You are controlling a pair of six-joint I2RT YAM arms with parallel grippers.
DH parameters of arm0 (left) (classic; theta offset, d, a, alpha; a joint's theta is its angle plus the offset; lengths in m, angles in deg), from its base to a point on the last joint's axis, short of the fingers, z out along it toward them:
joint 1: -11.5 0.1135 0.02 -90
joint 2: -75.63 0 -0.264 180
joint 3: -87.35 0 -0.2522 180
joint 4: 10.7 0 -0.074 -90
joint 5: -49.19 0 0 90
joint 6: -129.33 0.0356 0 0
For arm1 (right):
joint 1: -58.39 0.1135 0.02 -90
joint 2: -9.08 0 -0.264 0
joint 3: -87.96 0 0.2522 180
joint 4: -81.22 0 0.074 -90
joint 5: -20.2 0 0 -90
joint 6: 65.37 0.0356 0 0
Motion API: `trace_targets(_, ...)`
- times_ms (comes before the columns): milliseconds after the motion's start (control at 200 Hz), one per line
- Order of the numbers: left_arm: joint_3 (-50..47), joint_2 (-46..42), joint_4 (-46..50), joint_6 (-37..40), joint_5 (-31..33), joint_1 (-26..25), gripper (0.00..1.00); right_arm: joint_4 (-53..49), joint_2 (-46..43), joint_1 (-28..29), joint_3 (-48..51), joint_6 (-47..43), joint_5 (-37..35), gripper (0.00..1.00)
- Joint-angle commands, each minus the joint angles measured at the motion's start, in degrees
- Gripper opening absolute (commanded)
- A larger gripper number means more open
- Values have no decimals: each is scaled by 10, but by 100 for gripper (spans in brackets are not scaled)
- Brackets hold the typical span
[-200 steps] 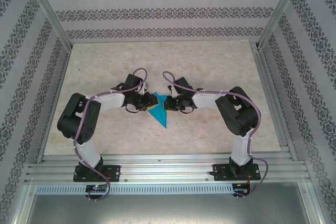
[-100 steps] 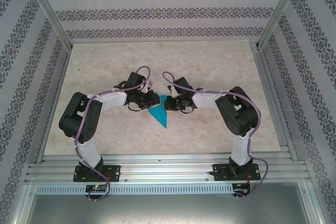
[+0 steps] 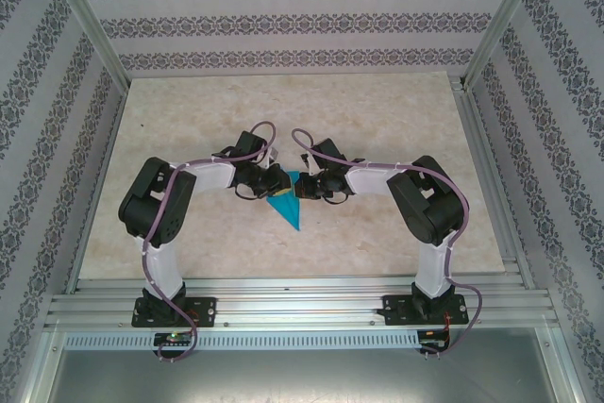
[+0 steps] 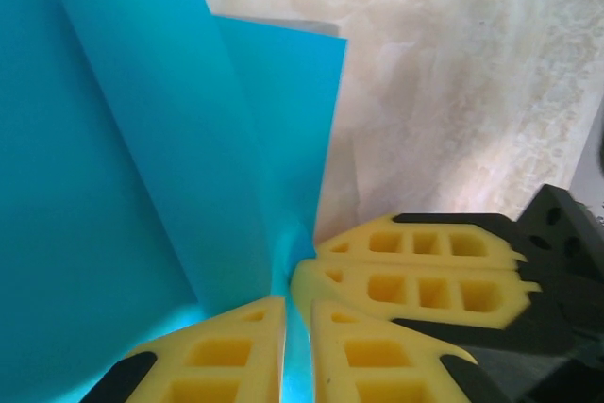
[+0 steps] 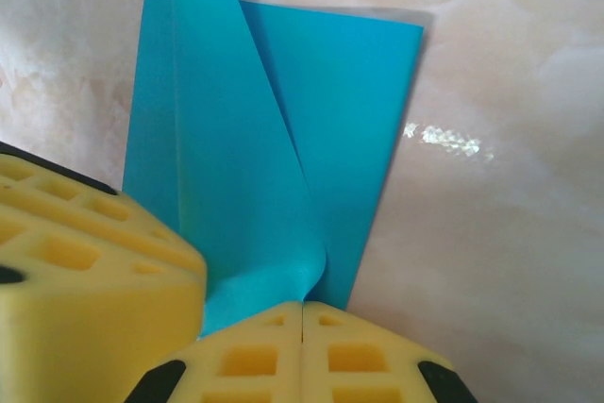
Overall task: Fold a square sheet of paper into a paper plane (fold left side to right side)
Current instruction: Fourth fold the wing at the center of the table.
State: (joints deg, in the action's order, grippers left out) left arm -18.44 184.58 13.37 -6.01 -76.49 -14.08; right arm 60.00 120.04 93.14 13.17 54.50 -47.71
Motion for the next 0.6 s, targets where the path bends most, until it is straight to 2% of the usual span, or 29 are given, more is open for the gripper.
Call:
trace_targets(0,6,12,-16,1,0,-5,16,-39,26,1,-1,-13,-32,0)
trace_targets(594,-16,40,-24,4,19,-6,16,-33,13,-6,-12,6,-26,0)
